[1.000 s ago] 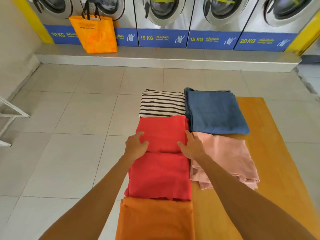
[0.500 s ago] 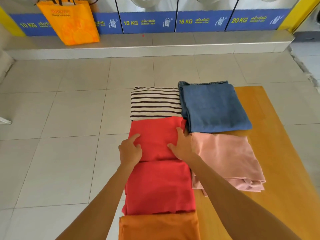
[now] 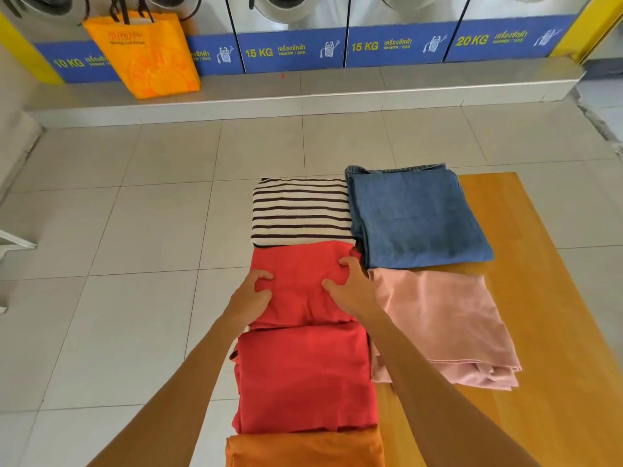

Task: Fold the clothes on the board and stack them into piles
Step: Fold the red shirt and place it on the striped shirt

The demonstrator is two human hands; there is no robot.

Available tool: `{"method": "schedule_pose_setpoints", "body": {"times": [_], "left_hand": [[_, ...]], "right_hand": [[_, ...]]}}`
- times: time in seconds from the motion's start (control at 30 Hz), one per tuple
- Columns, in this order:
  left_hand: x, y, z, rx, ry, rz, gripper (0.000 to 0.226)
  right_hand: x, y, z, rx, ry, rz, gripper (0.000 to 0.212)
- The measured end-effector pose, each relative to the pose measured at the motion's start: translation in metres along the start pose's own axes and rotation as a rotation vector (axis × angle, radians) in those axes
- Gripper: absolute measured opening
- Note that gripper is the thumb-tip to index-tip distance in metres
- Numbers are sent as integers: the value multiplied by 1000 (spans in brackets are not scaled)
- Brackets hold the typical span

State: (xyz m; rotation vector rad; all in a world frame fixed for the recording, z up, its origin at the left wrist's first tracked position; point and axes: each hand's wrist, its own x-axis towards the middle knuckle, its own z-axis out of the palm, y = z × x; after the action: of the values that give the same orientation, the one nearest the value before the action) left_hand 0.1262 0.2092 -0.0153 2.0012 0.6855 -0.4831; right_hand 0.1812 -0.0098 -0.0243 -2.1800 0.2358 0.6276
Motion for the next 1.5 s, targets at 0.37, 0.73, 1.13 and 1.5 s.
{"method": "schedule_pose_setpoints", "body": {"times": [0.37,0.73,1.13,1.5], "left_hand": [[-18,47,-35,-100,95,304,28],[84,107,-53,113,348,401,34],[129,73,-40,263,405,338,35],[82,59,-31,-41,355,190,44]], "right_hand": [[-17,-34,-61,31,80,-265,49],[105,-88,-69,-37,242,-408,39],[150,-60,-45,-294,221,-367,43],[101,-49,-51,-160,272,-368,48]]}}
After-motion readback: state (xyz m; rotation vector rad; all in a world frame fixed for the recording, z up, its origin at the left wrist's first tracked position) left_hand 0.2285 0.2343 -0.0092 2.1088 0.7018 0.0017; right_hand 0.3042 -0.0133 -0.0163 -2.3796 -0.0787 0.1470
